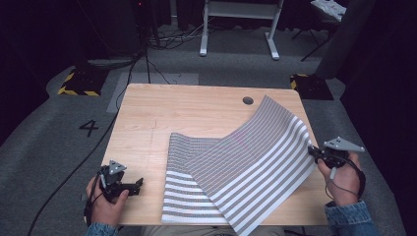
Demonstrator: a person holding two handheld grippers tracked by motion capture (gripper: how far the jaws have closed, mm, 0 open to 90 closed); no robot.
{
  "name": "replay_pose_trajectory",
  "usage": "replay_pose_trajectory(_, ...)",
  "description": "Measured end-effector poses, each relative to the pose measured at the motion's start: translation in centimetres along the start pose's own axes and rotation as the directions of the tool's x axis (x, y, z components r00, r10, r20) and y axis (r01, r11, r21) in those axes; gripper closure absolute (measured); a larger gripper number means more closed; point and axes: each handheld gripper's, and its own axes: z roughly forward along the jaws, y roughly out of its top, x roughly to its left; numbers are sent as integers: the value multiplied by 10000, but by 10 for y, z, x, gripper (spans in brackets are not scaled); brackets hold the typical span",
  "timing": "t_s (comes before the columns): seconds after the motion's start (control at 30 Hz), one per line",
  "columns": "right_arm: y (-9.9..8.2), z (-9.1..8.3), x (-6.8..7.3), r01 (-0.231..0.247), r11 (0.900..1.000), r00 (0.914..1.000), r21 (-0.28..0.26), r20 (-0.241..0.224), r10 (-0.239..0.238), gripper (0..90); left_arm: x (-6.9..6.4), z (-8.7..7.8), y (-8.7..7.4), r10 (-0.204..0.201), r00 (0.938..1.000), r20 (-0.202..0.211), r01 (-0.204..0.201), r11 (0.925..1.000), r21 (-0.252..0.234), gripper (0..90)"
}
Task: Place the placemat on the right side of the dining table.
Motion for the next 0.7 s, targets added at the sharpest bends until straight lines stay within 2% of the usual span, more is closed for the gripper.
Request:
replay_pose_trajectory(0.23, 34, 12, -12, 478, 9987, 9985, -167, 287, -473, 868, 0, 1, 0, -16, 10000, 19, 16, 10000, -15, 2)
replay_pose_trajectory(0.27, 38, 15, -15, 407, 9990, 9988, -197, 286, -401, 868, 0, 1, 0, -20, 10000, 18, 20, 10000, -18, 2)
replay_pose_trajectory(0.47, 56, 39, -27, 303, 9993, 9984, -212, 480, -293, 867, 0, 1, 0, -21, 10000, 11, 21, 10000, -42, 2)
replay_pose_trajectory(0.6, 65, 63, -37, 325, 9993, 9965, -160, 779, -312, 857, 0, 1, 0, -24, 10000, 10, 24, 10000, -42, 2)
replay_pose_trajectory(0.63, 66, 70, -41, 325, 9991, 9952, -268, 935, -299, 830, 0, 1, 0, -25, 10000, 10, 25, 10000, -44, 2)
replay_pose_trajectory(0.7, 66, 81, -46, 225, 9978, 9937, -617, 1114, -155, 677, 0, 1, 0, -23, 10000, 17, 23, 10000, -19, 2)
